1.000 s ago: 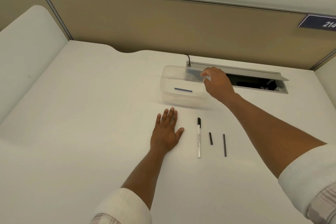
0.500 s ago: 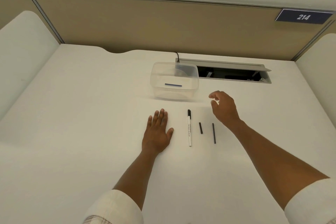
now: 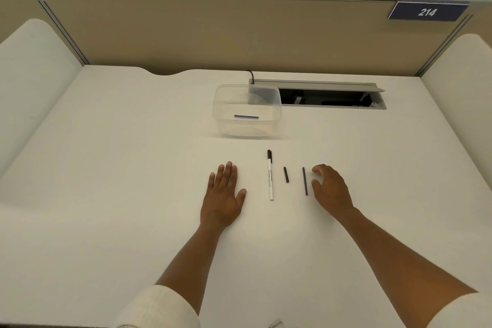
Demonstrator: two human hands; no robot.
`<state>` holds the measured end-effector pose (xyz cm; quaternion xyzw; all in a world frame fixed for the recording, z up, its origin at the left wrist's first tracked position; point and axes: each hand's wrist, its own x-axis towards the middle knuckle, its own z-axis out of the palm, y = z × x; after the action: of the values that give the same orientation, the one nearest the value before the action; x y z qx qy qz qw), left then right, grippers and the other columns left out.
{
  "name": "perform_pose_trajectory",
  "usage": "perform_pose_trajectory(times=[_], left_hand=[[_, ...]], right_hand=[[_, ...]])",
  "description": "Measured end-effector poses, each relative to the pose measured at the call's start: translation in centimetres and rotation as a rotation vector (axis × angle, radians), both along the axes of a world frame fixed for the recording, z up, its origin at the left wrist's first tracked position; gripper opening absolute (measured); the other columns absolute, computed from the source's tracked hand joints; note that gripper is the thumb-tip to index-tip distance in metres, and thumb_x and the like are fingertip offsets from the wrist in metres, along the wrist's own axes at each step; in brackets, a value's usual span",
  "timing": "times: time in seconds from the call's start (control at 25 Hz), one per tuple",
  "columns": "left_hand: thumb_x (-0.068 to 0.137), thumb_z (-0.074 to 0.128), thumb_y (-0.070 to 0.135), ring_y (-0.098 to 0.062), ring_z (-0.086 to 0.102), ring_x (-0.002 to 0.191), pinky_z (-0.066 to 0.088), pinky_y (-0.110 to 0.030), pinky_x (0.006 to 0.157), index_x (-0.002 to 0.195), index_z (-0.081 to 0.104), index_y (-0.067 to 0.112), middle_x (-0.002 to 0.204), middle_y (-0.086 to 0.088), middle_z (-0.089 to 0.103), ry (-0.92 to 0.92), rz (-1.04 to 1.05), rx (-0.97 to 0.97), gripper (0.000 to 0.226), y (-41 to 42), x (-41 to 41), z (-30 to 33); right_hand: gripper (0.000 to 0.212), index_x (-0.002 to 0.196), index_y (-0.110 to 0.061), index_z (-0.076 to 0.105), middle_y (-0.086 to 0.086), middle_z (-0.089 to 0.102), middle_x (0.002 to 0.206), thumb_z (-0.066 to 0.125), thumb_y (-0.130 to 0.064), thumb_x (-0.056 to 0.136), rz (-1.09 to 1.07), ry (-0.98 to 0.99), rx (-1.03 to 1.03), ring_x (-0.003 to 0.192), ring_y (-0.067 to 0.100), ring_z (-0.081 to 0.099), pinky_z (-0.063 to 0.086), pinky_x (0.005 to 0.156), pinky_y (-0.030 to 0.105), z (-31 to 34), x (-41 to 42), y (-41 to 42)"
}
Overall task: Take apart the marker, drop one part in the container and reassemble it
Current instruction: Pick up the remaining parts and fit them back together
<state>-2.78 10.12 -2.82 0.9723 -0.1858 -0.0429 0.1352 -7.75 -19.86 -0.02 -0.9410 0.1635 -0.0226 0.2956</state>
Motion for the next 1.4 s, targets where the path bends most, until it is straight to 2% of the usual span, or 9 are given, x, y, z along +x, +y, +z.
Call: perform_pose_trajectory(times=[0.12, 0.28, 0.44, 0.64, 0.72, 0.88, 1.12, 1.4], left_hand=[[0.100, 0.030, 0.046, -0.014, -0.012, 0.150, -0.007, -0.035, 0.122, 0.156, 0.002, 0.016, 0.164, 0.001, -0.005, -0.002, 0.010, -0.012, 0.069, 0.1, -1.0, -0.1], [0.100, 0.027, 0.050, -0.013, -0.013, 0.150, -0.008, -0.034, 0.122, 0.156, 0.002, 0.017, 0.163, 0.003, -0.007, -0.001, -0.003, -0.002, 0.070, 0.2, -2.5, -0.3], [0.101, 0.030, 0.046, -0.013, -0.012, 0.150, -0.008, -0.034, 0.122, 0.156, 0.002, 0.016, 0.163, 0.002, -0.006, 0.019, -0.039, -0.001, 0.068, 0.0, -2.9, -0.2], [0.102, 0.033, 0.037, -0.015, -0.005, 0.151, -0.006, -0.032, 0.122, 0.156, 0.006, 0.019, 0.163, 0.005, -0.002, 0.055, -0.112, -0.006, 0.062, -0.8, -2.1, 0.6], [0.102, 0.034, 0.032, -0.015, 0.000, 0.151, 0.000, -0.033, 0.122, 0.156, 0.008, 0.022, 0.163, 0.007, -0.001, 0.065, -0.142, 0.004, 0.060, -1.8, -1.5, 1.2], [0.096, 0.049, 0.019, -0.019, 0.022, 0.146, 0.024, -0.037, 0.117, 0.153, 0.022, 0.030, 0.163, 0.006, 0.013, -0.046, -0.302, 0.045, 0.064, -4.3, -0.3, 2.6], [0.085, 0.064, 0.006, -0.022, 0.045, 0.130, 0.041, -0.036, 0.103, 0.127, 0.057, 0.027, 0.157, 0.001, 0.032, -0.096, -0.433, 0.001, 0.047, -5.9, 0.9, 3.7], [0.085, 0.069, 0.011, -0.025, 0.046, 0.129, 0.040, -0.038, 0.102, 0.099, 0.064, 0.022, 0.155, -0.001, 0.036, -0.153, -0.469, 0.015, 0.019, -5.7, 1.6, 3.8]], right_hand=[[0.038, 0.130, -0.010, 0.055, 0.003, 0.058, 0.135, 0.058, -0.012, 0.092, -0.004, -0.015, 0.015, 0.128, 0.024, 0.050, 0.037, 0.107, 0.034, -0.8, -1.7, 0.4], [0.047, 0.141, -0.006, 0.048, 0.006, 0.046, 0.150, 0.056, -0.015, 0.096, -0.002, -0.050, 0.006, 0.143, 0.025, 0.036, 0.026, 0.119, 0.039, -2.1, -3.8, 1.3], [0.051, 0.147, -0.008, 0.041, 0.004, 0.036, 0.157, 0.052, -0.021, 0.099, -0.009, -0.072, -0.054, 0.149, 0.021, 0.026, 0.013, 0.123, 0.037, -3.5, -5.4, 1.9], [0.050, 0.147, -0.010, 0.042, 0.003, 0.036, 0.157, 0.051, -0.024, 0.099, -0.015, -0.091, -0.073, 0.149, 0.019, 0.025, 0.011, 0.124, 0.036, -4.0, -5.4, 1.9], [0.049, 0.146, -0.010, 0.044, 0.003, 0.038, 0.157, 0.051, -0.022, 0.099, -0.018, -0.103, -0.069, 0.149, 0.019, 0.027, 0.013, 0.124, 0.037, -4.0, -5.4, 1.9], [0.047, 0.144, -0.010, 0.047, 0.004, 0.040, 0.155, 0.053, -0.020, 0.098, -0.029, -0.114, -0.069, 0.148, 0.020, 0.029, 0.014, 0.123, 0.037, -3.9, -5.3, 1.9], [0.045, 0.140, -0.010, 0.051, 0.004, 0.046, 0.151, 0.056, -0.018, 0.096, -0.057, -0.151, -0.105, 0.145, 0.021, 0.036, 0.017, 0.122, 0.037, -4.3, -5.3, 2.0], [0.045, 0.139, -0.009, 0.052, 0.006, 0.047, 0.150, 0.055, -0.018, 0.095, -0.055, -0.162, -0.122, 0.144, 0.023, 0.038, 0.018, 0.122, 0.037, -4.3, -5.3, 2.1]])
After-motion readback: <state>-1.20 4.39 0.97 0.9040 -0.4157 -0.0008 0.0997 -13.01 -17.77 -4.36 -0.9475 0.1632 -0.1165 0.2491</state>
